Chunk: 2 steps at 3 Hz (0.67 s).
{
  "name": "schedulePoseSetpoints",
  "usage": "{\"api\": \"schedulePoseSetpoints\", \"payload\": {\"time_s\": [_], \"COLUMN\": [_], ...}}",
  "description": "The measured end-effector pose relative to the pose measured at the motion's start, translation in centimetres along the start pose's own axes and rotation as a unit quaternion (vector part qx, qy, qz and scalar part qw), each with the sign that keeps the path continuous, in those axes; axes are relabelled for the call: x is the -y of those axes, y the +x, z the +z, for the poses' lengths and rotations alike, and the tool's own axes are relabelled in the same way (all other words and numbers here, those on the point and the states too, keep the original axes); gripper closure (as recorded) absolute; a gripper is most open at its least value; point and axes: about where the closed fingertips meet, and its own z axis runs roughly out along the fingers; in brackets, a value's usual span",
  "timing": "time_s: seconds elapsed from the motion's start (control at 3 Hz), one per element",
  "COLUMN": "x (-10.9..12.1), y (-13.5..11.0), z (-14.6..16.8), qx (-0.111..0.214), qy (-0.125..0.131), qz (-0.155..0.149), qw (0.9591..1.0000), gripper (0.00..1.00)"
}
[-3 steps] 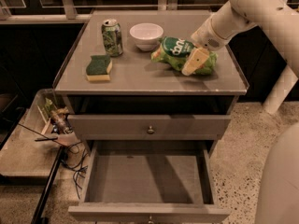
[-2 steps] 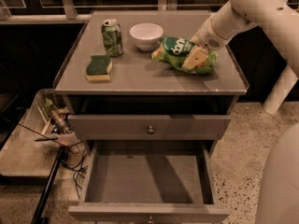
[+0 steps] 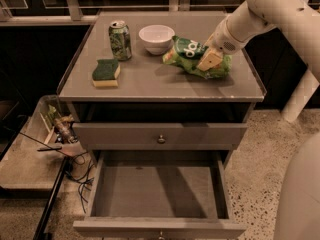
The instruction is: Place green rice chip bag into middle drawer
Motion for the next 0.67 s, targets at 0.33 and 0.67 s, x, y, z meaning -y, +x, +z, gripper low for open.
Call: {"api": "schedulePoseSetpoints", "payload": {"time_s": [0.33,0.67], "x": [-0.3,-1.3], "y": [0.1,0.4], "z": [-0.1,-2.2], "qx": [0.001,0.016], "qy": [-0.009,-0.016], "qz": [-0.004,-0.01], "qw": [1.0,0.9997], "gripper": [1.0,1.0]}}
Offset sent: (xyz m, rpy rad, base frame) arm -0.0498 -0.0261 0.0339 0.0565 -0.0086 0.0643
